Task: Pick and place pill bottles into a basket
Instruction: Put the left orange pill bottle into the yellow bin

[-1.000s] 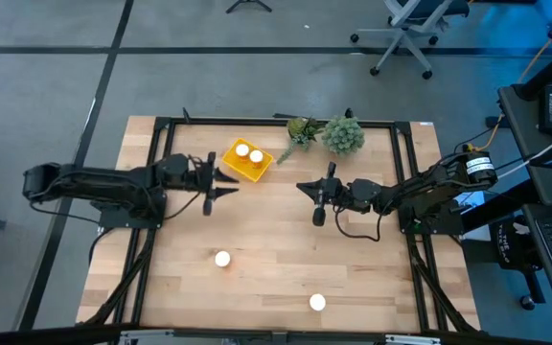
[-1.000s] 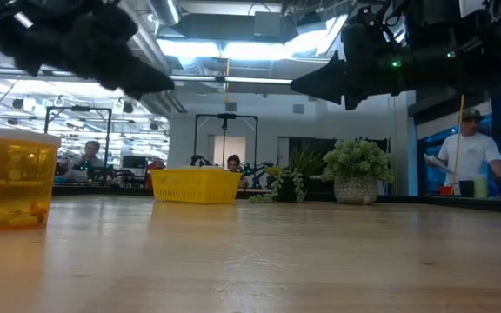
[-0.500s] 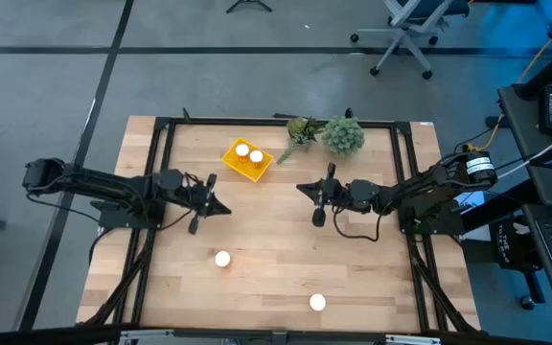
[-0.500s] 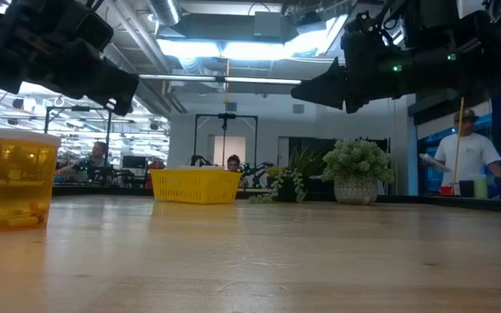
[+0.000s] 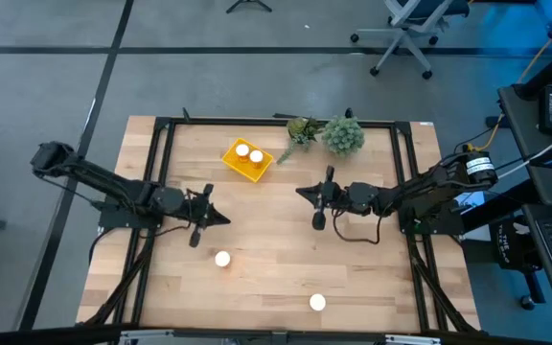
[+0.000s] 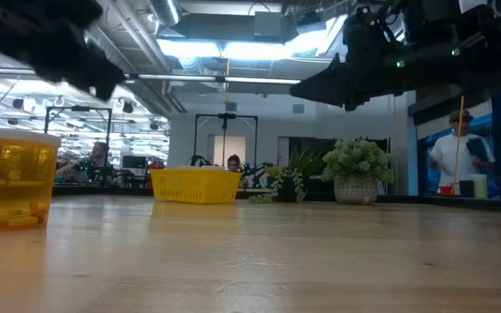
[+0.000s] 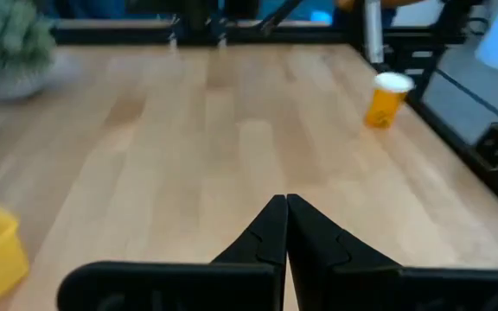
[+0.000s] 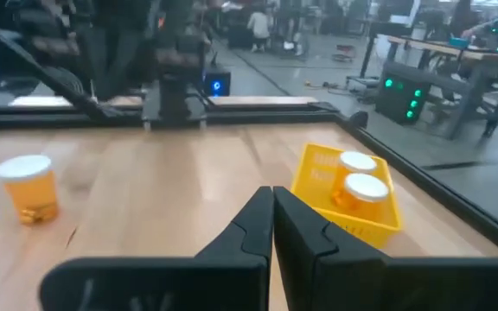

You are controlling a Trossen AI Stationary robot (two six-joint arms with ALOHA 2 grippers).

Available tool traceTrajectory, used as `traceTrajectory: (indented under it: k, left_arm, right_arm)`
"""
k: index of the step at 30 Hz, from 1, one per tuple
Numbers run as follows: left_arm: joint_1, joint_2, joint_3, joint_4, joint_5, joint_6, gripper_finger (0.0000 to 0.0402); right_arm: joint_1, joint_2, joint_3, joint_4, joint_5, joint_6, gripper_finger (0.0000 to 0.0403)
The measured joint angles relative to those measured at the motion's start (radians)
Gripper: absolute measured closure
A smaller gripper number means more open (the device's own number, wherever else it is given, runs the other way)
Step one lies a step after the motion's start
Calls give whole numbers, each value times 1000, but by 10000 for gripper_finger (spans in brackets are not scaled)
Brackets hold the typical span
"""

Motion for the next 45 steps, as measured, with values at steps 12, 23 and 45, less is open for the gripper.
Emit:
traceTrajectory:
  k: [12, 23, 45]
  left_arm:
    - [-466, 66, 165, -218, -438, -192, 399]
    - [-769, 356, 383, -268, -696, -376, 399]
    - [-838, 700, 491, -457, -776, -874, 285]
  right_arm:
    - [155, 0, 261, -488, 84, 33, 386]
    - [258, 0, 275, -512, 274, 102, 386]
    - [303, 0, 273, -519, 192, 159, 386]
